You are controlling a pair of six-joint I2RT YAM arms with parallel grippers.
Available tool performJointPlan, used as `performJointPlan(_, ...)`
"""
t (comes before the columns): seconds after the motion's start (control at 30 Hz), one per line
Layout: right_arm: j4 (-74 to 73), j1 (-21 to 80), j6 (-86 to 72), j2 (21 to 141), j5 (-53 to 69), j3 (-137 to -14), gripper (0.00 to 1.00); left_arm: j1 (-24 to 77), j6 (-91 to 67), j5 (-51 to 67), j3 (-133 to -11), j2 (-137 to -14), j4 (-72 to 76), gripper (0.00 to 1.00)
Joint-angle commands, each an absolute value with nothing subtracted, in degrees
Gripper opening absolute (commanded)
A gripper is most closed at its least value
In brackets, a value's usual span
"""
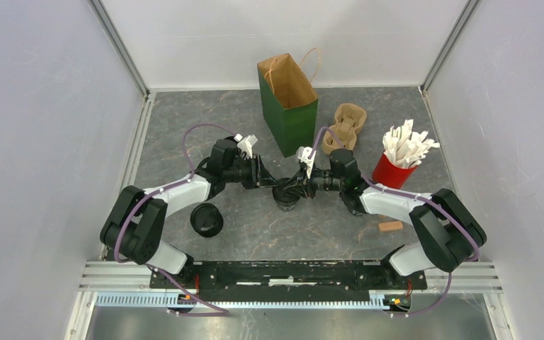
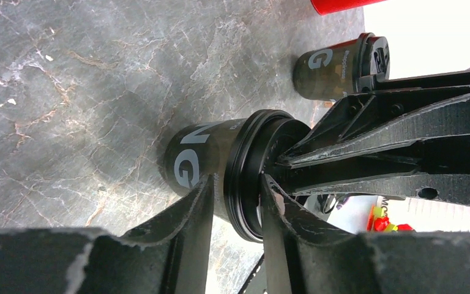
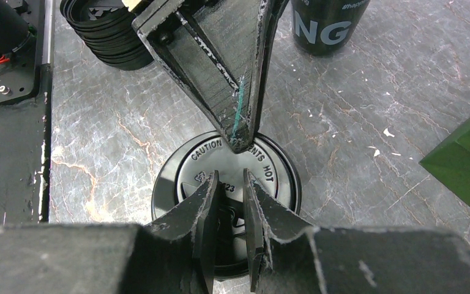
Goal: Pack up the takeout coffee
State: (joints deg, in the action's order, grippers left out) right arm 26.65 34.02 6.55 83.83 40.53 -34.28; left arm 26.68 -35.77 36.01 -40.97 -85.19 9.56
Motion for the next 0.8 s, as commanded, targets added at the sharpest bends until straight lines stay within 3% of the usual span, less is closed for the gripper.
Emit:
performJointPlan(0.0,11.82,34.2,7.3,87.85,36.56,-30.98,0.27,26.27,-33.5,33.74,-41.25,-86.22,7.83,0.38)
performJointPlan(0.27,12.45,34.28,6.95,88.83,36.36,-29.94,0.27,26.23,-32.02,26.81,-40.56,-88.06,-1.07,0.35)
performJointPlan(0.57,12.96,34.28,6.68,90.5,34.62,-27.93,0.27,26.36,-32.9,25.43,-37.46,-91.7,-2.73,0.34)
performJointPlan(0.77,10.4,34.28,6.79,89.79,35.1,-31.61,0.27,26.89,-34.92,28.87,-36.24,-86.55,-0.85,0.35)
